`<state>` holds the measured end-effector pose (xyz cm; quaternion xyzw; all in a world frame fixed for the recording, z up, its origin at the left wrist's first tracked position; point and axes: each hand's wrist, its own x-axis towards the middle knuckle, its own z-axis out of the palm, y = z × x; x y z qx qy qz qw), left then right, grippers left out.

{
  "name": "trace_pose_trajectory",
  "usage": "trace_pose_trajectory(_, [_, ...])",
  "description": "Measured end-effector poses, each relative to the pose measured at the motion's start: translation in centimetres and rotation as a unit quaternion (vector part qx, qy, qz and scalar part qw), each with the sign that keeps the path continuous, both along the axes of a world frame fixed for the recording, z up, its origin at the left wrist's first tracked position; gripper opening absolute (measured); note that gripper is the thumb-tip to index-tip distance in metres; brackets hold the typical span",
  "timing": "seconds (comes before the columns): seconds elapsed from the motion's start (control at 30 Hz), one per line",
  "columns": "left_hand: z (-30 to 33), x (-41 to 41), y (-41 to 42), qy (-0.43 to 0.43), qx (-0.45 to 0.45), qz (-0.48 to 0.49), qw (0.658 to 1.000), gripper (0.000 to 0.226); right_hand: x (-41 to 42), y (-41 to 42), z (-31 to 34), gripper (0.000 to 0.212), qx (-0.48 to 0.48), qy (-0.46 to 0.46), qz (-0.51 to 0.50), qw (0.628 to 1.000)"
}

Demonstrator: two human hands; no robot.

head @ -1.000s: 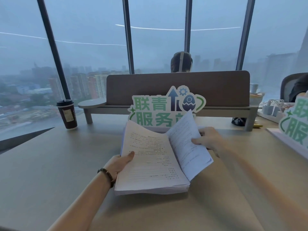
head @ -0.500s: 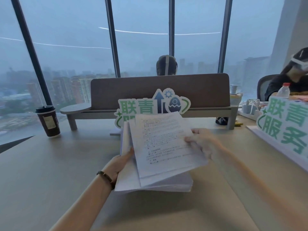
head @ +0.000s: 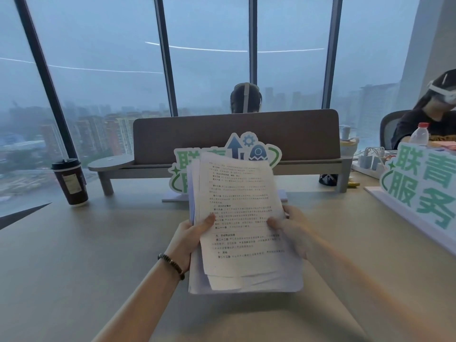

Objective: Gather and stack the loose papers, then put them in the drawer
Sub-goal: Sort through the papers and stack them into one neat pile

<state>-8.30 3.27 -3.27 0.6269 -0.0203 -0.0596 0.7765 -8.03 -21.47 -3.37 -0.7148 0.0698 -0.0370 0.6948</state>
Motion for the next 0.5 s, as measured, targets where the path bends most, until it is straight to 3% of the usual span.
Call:
trace_pose_trajectory(0.17, [1.1, -0.2, -1.4, -0.081, -0.035, 0.026, 0.996, 0.024, -1.0, 0.3, 1.4, 0.026, -0.075, -0.16, -0.052, 0.983])
trace_pose_trajectory(0.27, [1.3, -0.3, -2.0, -0.114, -0.045, 0.042, 0.992, 0.021, -1.7, 0.4, 1.6, 0.027, -0.072, -0.216, -0.063, 0.972])
trace_pose_trajectory(0.5, [-0.7, -0.7, -2.0, -0.124, -0.016, 0.045, 0.991, 0.027, -3.2, 0.6, -3.7, 0.04, -0.146, -0.198, -0.01, 0.969])
